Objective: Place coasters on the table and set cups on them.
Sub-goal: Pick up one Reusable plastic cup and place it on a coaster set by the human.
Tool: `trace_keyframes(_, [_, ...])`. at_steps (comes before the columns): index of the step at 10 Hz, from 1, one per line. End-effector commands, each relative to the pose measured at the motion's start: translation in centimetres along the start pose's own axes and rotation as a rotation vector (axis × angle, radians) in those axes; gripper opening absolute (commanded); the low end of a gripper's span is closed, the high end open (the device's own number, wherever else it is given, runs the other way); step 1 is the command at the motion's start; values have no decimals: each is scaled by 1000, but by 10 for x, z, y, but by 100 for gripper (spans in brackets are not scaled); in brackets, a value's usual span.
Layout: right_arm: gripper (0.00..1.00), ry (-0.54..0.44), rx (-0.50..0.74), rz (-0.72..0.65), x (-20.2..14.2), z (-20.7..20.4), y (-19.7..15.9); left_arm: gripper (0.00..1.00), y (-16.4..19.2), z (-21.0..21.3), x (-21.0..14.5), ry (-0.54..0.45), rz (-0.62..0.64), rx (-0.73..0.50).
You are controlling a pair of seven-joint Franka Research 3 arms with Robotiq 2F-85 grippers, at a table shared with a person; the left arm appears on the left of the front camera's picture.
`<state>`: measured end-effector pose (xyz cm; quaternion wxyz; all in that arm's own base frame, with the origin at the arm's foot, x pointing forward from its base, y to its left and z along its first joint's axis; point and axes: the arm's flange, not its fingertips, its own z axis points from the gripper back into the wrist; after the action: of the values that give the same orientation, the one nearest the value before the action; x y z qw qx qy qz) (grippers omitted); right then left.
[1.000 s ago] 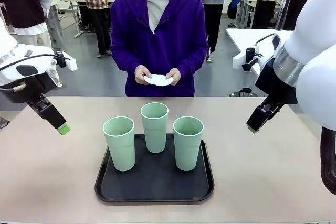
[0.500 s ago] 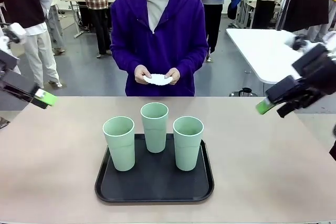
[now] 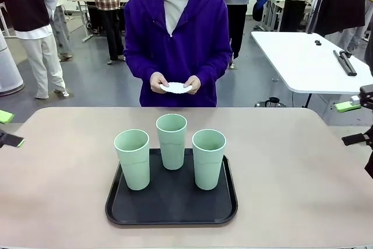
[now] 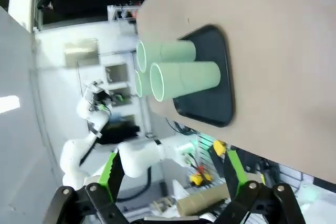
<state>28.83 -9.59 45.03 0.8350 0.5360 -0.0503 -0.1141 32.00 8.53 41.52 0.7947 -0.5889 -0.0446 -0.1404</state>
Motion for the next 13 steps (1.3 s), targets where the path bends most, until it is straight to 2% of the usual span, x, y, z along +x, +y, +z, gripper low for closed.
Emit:
trace_keyframes(1, [100, -43, 47, -1, -17, -11, -20, 100, 11, 20, 7, -34, 32, 15])
trace_keyframes(4, [100, -38, 61, 31, -20, 5, -37, 100, 22, 46, -8, -134, 98, 14])
trace_keyframes(6, [100, -15, 61, 77, -23, 5, -40, 100, 21, 48, -9, -178, 117, 30])
trace_keyframes(8, [100, 16, 55, 109, -30, 2, -40, 100, 12, 57, -10, -193, 111, 62])
trace_keyframes(9, [100, -19, 56, 59, -7, 18, -31, 100, 25, 56, -13, -158, 111, 37])
trace_keyframes(13, [100, -19, 56, 59, -7, 18, -31, 100, 25, 56, -13, -158, 111, 37])
